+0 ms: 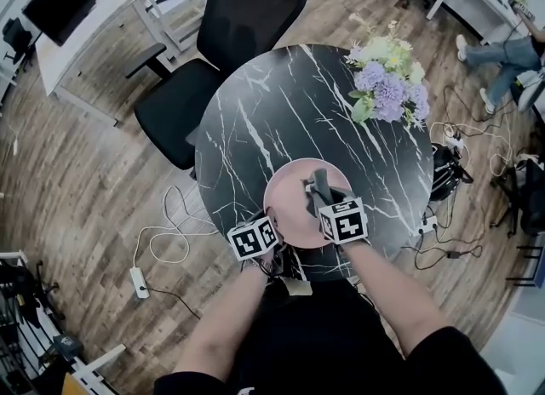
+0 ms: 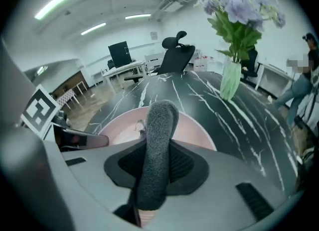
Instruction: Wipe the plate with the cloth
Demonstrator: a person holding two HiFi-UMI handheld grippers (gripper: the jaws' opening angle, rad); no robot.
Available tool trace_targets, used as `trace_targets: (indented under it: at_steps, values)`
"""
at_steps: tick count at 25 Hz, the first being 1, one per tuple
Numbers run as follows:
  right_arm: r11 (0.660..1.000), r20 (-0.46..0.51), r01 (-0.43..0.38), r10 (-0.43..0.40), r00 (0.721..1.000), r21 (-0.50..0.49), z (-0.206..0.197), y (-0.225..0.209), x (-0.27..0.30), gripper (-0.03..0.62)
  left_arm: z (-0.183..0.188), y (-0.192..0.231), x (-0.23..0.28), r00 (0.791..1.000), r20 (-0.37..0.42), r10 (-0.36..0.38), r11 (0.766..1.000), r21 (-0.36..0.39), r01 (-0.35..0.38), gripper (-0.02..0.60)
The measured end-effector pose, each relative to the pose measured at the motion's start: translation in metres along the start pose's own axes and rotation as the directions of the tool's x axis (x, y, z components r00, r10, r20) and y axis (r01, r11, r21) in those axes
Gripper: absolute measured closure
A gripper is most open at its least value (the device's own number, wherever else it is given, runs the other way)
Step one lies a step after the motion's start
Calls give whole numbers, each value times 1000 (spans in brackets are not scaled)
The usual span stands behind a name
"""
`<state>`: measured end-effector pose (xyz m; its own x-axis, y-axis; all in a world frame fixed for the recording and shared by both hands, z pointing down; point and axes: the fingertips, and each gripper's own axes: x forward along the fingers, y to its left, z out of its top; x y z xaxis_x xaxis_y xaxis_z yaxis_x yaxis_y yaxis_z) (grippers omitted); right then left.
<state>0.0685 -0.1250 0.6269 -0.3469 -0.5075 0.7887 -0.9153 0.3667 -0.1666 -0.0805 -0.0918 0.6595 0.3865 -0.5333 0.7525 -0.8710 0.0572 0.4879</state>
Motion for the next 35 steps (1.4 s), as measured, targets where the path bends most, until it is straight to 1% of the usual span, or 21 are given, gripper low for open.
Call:
trace_targets:
  at_steps: [3,7,10,12,14,18,22,24,29,33,35]
  values:
    - [994,-42,-87,89,995,66,-11,28,6,485,0,0,0,1000,4,1,1000,-1,-1,548]
    - [977,-103,-188,198,975,100,-26,69,12,485,0,0,0,1000,6,4,1000,-4,-4,548]
    - [970,-152,-232,241,958,77,-39,92,13,485,1,0,1,1000,5,6,1000,-6,-6,548]
    - [967,-179,-253,255,950,35,-47,101,13,485,1,0,1,1000,4,6,1000,-11,-6,548]
    - [963,-203,-267,256,945,-27,-54,106,12,485,1,0,1,1000,5,6,1000,-19,-6,548]
    - [947,-259,-278,230,938,-164,-66,104,5,485,2,0,2,1000,4,7,1000,-17,-7,548]
    - [917,-301,-272,183,936,-292,-77,92,-9,485,3,0,3,1000,1,2,1000,-14,-2,548]
    - [908,-311,-250,144,939,-337,-83,79,-15,485,3,-1,3,1000,0,0,1000,-14,0,548]
    - [885,-303,-176,42,952,-432,-87,44,-24,485,3,-1,2,1000,-9,-10,1000,-5,10,549]
    - [843,-279,-103,-58,958,-528,-81,14,-25,485,3,-1,2,1000,-19,-18,1000,9,18,549]
    - [814,-262,-65,-110,959,-577,-75,0,-24,485,3,-2,2,999,-27,-23,999,21,24,549]
